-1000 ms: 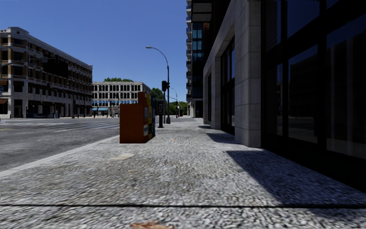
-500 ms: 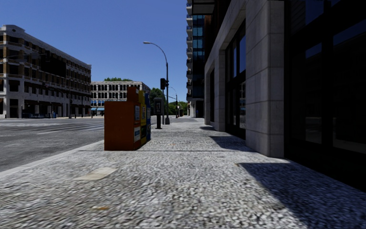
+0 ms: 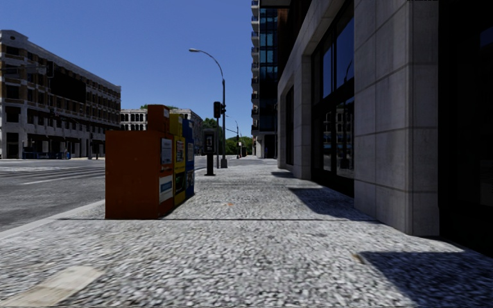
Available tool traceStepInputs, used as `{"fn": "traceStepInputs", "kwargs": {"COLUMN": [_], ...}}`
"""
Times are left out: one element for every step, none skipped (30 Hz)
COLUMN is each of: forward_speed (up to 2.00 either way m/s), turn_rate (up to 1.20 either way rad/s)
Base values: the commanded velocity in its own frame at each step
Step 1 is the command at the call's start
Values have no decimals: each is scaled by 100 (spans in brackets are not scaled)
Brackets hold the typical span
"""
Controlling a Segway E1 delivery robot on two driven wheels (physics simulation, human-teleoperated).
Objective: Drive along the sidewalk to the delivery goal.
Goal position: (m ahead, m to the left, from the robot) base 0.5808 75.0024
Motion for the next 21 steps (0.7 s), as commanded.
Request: {"fn": "traceStepInputs", "kwargs": {"forward_speed": [200, 200, 200, 200, 200, 200, 200, 200, 200, 200, 200, 200, 200, 200, 200, 200, 200, 200, 200, 200, 200], "turn_rate": [0, 0, 0, 0, 0, 0, 0, 0, 0, 0, 0, 0, 0, 0, 0, 0, 0, 0, 0, 0, 0]}}
